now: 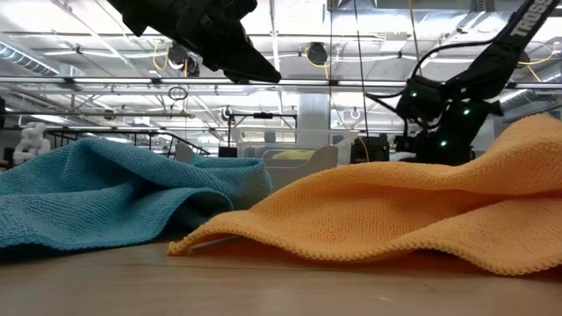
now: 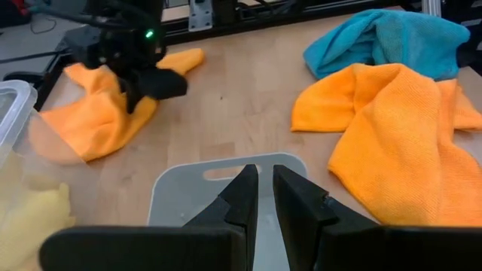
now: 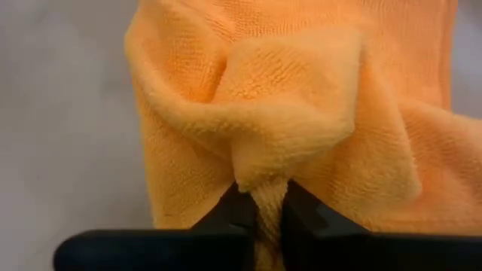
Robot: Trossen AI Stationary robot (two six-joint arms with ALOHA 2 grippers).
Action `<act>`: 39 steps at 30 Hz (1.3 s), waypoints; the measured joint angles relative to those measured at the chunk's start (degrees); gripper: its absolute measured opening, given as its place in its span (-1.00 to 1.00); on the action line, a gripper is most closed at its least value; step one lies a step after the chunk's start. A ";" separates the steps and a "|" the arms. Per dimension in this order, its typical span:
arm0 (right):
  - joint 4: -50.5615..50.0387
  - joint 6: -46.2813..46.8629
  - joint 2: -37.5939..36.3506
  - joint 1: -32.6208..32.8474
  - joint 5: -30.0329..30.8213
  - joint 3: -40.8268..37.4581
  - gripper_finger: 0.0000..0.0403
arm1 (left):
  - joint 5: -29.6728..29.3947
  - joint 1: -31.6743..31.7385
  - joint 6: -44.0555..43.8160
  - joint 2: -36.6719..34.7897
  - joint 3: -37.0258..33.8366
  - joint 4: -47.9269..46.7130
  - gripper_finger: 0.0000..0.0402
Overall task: Sort microfiber towel by color & place in baskets
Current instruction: Put the top orange microfiber cloth into the gray bin
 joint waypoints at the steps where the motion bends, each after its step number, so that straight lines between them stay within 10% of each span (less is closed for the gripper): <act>1: -2.30 1.98 -1.85 1.33 -0.41 -0.07 -0.91 | 0.00 0.00 0.00 0.00 0.00 0.04 -0.74; 14: -3.70 13.25 -26.46 30.29 2.01 -0.03 -0.97 | -0.09 -0.13 1.40 1.31 0.02 12.11 -0.74; 27: 22.62 -10.98 -32.37 46.05 4.61 0.23 -0.97 | 0.98 -0.34 1.42 6.06 0.28 23.91 -0.72; 39: 38.78 -29.78 -26.83 46.95 3.44 0.26 -0.97 | 0.18 -5.10 1.19 7.08 0.39 38.10 0.27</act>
